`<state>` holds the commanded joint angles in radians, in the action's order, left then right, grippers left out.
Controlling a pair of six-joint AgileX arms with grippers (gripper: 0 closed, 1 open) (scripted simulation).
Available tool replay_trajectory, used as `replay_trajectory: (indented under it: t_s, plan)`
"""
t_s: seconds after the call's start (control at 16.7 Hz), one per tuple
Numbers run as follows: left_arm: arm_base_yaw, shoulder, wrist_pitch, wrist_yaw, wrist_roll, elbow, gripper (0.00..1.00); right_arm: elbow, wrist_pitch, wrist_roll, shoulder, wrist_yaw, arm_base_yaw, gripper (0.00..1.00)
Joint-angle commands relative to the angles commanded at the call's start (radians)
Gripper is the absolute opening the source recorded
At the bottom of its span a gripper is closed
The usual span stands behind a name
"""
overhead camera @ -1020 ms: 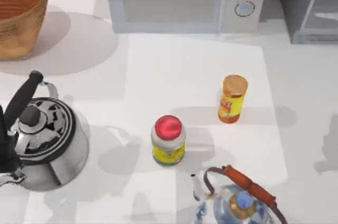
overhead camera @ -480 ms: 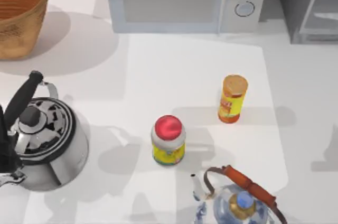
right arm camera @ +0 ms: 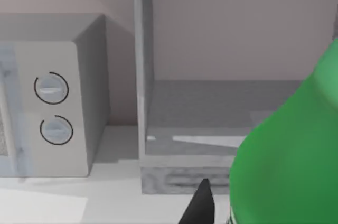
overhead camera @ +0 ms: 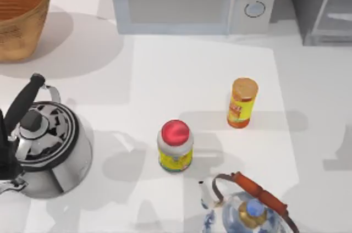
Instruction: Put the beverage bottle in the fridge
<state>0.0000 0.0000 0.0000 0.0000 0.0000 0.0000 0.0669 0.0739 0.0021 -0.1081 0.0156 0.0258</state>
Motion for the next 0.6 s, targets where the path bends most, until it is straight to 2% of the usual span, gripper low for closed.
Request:
replay_trajectory:
  t_s: [0.3,0.6]
  plan:
    - [0.000,0.000,0.000,0.000,0.000,0.000,1.00,0.182,0.210,0.012,-0.360,0.034,0.069,0.01]
    - [0.000,0.000,0.000,0.000,0.000,0.000,1.00,0.416,0.480,0.019,-0.955,0.082,0.153,0.01]
